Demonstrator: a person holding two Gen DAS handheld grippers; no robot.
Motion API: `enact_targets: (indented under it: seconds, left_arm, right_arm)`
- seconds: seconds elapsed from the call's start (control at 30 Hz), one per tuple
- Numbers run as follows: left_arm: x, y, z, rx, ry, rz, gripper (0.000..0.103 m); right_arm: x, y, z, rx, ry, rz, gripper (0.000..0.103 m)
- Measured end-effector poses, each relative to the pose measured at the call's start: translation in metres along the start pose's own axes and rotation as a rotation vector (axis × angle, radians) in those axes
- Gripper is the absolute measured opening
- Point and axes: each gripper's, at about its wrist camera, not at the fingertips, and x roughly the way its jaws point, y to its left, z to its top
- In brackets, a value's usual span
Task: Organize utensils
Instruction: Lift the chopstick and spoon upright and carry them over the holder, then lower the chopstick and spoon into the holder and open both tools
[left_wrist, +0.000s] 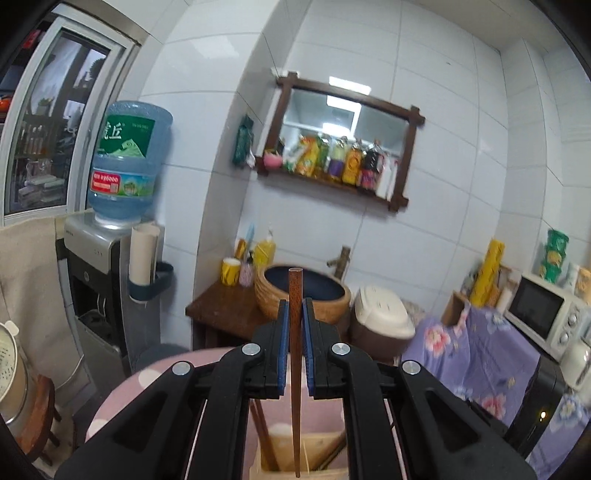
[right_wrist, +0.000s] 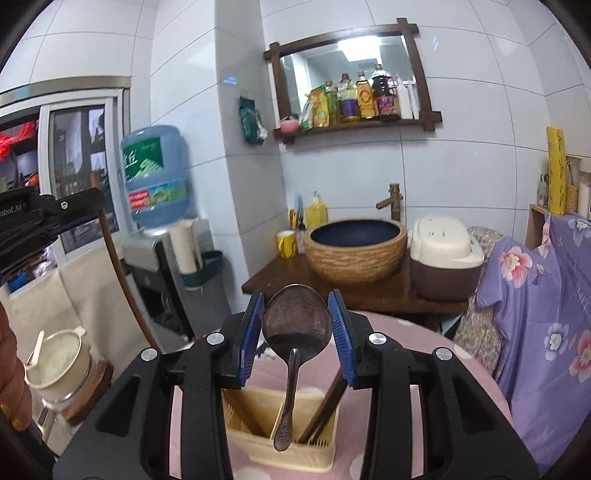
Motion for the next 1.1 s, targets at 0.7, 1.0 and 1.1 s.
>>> enact_targets:
  seconds: [0.7,1.0,1.1]
  left_arm:
    - [0.060,0.010,-0.104,0.036,0.114,0.049,0.008]
    - [0.072,0.017,-0.132,0.050,0.199,0.055,0.008]
    - [0.072,0.019,-0.138,0.053,0.206,0.057,0.008]
  right_arm:
    - [0.057,0.002,-0.107,-0.079,0.074,-0.121,0.037]
    - [0.063,-0.003,-0.132,-0.079,0.116,-0.133,0.037]
    - [0.060,0.001,-0.136,-0.103,0.095,-0.140,0.037]
